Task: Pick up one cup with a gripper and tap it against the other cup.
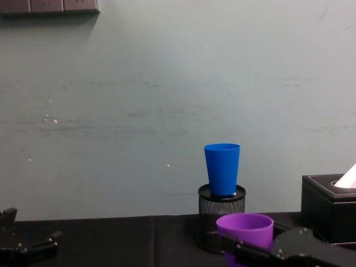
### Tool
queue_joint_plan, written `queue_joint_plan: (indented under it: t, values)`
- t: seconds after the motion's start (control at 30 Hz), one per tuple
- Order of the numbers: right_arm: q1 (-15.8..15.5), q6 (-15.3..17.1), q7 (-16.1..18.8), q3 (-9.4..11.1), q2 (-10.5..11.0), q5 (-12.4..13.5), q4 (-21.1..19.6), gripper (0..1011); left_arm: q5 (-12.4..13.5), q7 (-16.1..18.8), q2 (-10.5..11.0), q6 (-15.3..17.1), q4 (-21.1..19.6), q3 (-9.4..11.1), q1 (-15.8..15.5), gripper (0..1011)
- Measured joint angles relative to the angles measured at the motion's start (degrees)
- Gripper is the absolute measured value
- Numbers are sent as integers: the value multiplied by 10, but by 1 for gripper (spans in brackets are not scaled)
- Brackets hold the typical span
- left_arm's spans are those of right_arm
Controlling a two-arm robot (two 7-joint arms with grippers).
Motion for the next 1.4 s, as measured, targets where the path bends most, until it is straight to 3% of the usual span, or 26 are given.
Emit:
queue_joint_plan:
  t: [0.3,1.0,1.17,1.2,1.4]
  values:
    - [-4,-26,12,-5,-10,-4,29,735,0,0,0,0,0,0,0,1000]
    - [-5,-22,12,-3,-18,-3,51,738,0,0,0,0,0,0,0,1000]
    - [-5,-22,12,-3,-18,-3,51,836,0,0,0,0,0,0,0,1000]
    - [-5,-23,12,-3,-18,-3,51,903,0,0,0,0,0,0,0,1000]
    - [-6,-24,12,-3,-18,-3,50,1002,0,0,0,0,0,0,0,1000]
